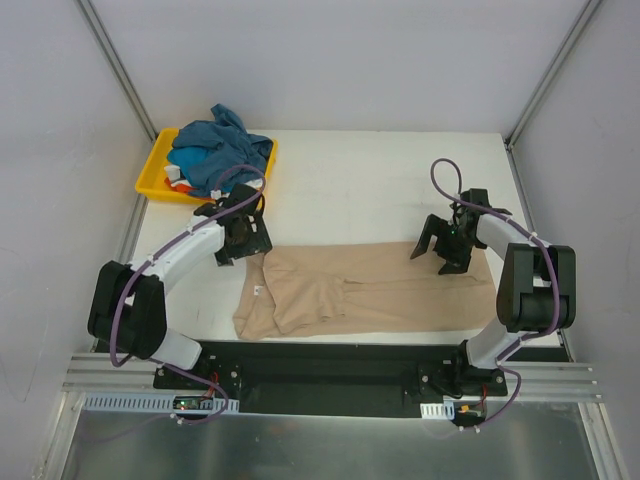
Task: Fold and stack the t-shirts
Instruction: Fold the other side of the tshirt into a rectangle
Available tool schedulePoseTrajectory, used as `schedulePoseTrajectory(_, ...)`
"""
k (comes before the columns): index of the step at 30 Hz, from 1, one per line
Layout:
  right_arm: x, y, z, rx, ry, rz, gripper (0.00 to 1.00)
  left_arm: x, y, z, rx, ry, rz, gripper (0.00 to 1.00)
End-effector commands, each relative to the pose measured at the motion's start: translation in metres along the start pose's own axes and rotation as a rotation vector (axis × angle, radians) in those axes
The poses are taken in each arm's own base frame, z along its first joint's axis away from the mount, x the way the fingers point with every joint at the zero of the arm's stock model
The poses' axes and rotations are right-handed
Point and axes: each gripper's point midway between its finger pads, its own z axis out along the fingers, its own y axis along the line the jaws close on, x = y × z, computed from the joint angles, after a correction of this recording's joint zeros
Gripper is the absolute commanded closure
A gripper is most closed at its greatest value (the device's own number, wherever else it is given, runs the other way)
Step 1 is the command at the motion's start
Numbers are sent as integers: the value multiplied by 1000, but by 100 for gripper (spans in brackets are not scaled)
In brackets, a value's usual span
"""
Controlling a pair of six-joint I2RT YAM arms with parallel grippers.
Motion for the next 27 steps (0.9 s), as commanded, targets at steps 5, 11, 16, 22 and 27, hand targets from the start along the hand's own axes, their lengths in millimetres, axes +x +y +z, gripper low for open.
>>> schedulePoseTrajectory(5, 0, -20, 2, 105, 1, -1, 3, -32, -31, 2, 42, 21, 77, 37)
schedulePoseTrajectory(11, 1, -22, 5, 118, 10, 4, 3, -39, -47, 20, 52, 66, 140, 53)
schedulePoseTrajectory(16, 2, -26, 5, 137, 14, 4, 3, -38, -56, 33, 63, 106, 166, 58)
schedulePoseTrajectory(22, 3, -28, 7, 147, 23, 5, 3, -37, -62, 42, 66, 125, 189, 59)
schedulePoseTrajectory(27, 4, -29, 9, 148, 32, 6, 3, -32, -68, 49, 72, 152, 219, 66)
